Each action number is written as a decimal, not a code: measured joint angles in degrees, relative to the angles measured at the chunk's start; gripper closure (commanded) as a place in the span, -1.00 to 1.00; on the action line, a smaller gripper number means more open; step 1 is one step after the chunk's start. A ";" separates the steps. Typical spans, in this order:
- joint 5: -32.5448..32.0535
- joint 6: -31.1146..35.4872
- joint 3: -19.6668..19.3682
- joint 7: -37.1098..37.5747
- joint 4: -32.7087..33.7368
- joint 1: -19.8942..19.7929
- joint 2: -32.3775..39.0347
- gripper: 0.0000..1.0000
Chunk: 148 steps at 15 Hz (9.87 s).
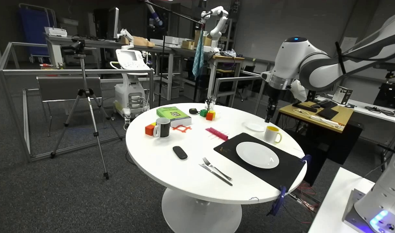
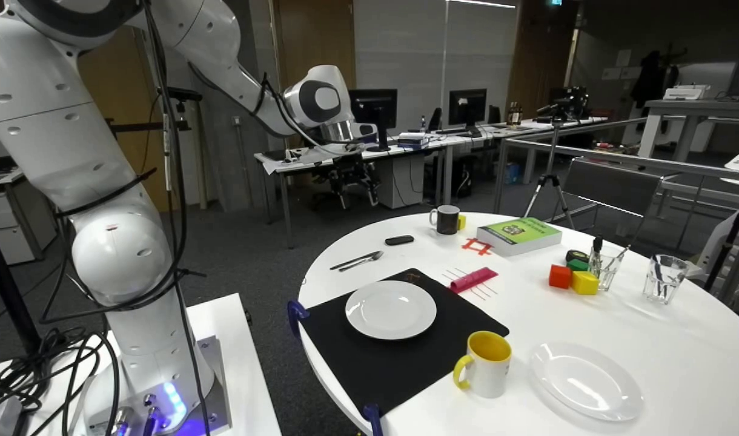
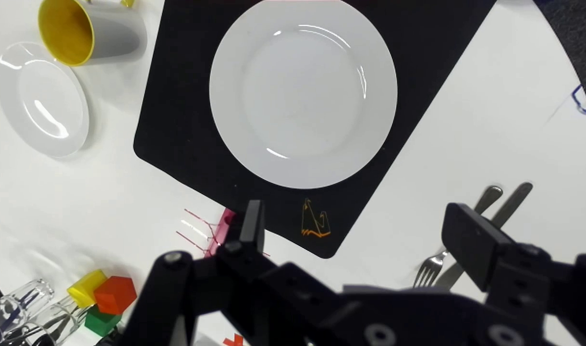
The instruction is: Move the plate to the left
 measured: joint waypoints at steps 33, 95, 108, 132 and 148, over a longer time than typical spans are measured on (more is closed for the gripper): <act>-9.01 -13.42 2.50 24.43 12.54 11.86 30.05 -1.00; -28.04 -29.56 -4.20 40.39 32.18 20.10 55.65 -1.00; -29.79 -28.91 -5.83 48.43 31.29 19.15 55.59 -1.00; -36.04 -32.31 -5.92 48.79 28.83 19.10 55.59 0.98; -36.31 -38.45 -4.79 49.04 30.94 20.48 56.78 0.97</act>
